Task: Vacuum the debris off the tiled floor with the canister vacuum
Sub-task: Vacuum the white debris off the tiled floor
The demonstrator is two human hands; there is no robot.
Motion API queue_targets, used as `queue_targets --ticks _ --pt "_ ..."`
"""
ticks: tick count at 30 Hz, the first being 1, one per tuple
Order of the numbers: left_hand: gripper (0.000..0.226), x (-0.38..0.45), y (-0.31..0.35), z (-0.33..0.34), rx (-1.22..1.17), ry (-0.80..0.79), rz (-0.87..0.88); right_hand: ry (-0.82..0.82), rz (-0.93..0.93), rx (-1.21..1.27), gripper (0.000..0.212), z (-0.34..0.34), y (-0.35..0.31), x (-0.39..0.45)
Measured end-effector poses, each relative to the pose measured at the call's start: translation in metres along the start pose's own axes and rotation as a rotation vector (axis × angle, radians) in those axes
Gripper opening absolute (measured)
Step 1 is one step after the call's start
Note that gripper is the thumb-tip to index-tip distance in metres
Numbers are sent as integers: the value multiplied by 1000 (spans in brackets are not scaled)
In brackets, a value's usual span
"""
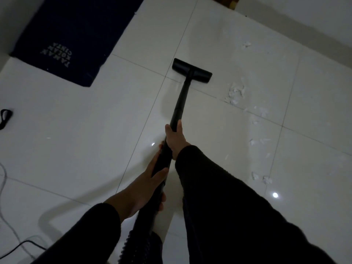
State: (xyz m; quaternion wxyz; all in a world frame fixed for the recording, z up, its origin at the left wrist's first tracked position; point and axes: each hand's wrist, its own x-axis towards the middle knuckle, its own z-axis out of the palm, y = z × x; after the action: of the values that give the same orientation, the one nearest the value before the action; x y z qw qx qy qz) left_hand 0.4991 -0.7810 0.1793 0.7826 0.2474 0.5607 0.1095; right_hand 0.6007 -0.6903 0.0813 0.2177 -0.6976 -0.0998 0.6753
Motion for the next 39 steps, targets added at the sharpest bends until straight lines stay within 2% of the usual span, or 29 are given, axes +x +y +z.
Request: queue_targets --ticks 11,18,28,39 --pt "55 71 113 32 -27 -29 32 -32 7 -56 68 -45 -120 57" --pt "54 123 190 6 -39 -58 -10 -7 8 -47 69 -40 -198 106" --pt "53 202 304 -36 0 -114 25 34 -7 9 71 -26 -318 179" --pt "50 267 380 -26 -2 -129 -2 58 -21 -33 69 -51 -403 233"
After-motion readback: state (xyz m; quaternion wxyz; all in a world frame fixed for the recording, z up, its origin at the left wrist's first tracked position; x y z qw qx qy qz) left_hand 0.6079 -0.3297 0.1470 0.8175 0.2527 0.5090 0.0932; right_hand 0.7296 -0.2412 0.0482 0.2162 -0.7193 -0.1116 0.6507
